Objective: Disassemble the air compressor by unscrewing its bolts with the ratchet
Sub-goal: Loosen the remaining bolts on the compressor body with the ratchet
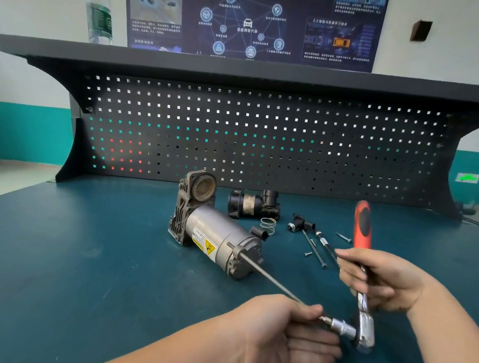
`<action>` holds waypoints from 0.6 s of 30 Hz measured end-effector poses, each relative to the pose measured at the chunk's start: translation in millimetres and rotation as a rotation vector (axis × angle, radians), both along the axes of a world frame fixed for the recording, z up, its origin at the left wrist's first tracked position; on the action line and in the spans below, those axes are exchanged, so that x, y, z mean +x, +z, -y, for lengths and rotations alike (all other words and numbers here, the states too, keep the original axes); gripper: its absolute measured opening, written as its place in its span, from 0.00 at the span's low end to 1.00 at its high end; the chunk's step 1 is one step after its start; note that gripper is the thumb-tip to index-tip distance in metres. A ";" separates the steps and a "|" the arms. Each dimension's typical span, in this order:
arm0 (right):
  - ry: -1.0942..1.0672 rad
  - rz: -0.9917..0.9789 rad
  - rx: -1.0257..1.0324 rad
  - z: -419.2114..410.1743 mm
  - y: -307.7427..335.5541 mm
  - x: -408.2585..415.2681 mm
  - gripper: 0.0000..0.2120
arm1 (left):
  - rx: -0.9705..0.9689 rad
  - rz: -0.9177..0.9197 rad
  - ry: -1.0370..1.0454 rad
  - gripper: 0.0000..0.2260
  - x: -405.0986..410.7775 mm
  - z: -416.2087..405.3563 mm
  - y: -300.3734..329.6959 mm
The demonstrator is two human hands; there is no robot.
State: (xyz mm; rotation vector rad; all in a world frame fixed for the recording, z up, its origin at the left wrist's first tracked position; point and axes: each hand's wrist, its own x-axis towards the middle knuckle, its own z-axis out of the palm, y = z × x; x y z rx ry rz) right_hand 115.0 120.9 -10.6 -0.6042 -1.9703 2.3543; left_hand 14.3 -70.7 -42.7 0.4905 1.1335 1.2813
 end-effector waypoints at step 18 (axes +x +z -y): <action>-0.472 -0.386 -0.097 -44.7 -3.0 -2.2 0.16 | -0.028 -0.533 0.319 0.12 5.8 -90.2 35.7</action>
